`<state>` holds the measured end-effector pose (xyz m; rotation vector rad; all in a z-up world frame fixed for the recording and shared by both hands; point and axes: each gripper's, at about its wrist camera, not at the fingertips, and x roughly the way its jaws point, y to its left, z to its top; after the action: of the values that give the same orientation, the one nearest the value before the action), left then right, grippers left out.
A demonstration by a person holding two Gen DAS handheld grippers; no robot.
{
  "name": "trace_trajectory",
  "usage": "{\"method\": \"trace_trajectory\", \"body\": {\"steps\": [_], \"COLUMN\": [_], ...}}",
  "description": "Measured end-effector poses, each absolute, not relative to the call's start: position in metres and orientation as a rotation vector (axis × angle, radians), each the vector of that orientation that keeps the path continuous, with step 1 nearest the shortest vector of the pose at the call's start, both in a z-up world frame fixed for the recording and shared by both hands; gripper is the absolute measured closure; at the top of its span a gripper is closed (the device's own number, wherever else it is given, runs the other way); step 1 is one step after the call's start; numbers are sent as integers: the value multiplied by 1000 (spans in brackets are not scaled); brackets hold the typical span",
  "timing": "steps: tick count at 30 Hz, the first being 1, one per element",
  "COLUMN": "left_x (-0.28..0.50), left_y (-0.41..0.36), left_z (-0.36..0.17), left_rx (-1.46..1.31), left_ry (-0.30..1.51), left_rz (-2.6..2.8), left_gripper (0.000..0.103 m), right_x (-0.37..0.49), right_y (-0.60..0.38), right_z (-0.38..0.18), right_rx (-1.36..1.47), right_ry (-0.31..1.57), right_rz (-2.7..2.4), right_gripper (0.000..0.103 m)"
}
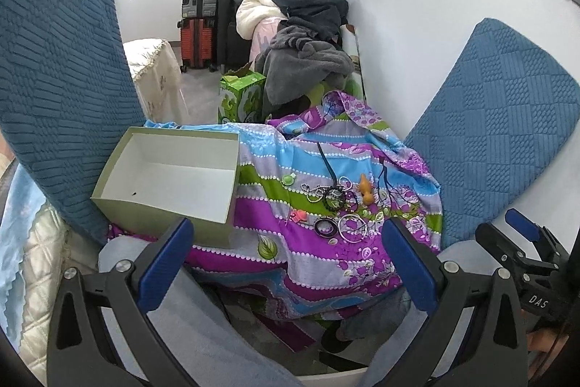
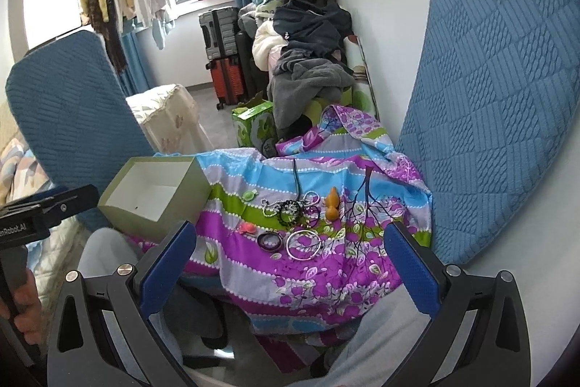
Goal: Organize jewelry
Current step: 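Move both tools toward the jewelry lying on the floral cloth, then grasp the striped bangle with the left tool while the right tool grasps the silver hoop ring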
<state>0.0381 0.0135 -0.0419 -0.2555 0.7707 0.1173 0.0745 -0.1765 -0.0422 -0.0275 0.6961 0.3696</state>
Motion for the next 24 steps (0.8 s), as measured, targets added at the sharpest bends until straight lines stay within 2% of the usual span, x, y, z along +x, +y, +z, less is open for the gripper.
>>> {"method": "trace_trajectory", "body": {"steps": [11, 18, 24], "left_x": [89, 122, 143], "left_y": [5, 1, 2], "left_z": [-75, -96, -113], "left_rx": [-241, -246, -252], "left_ry": [812, 830, 855], "left_rz": [85, 83, 68], "left_gripper": [0, 0, 0], "right_x": [113, 144, 166], "right_y": [-193, -195, -190], "right_z": [-79, -101, -121], "right_rx": [27, 37, 29], "right_ry": [713, 731, 738], "right_rz": [357, 371, 394], "right_gripper": [2, 20, 27]}}
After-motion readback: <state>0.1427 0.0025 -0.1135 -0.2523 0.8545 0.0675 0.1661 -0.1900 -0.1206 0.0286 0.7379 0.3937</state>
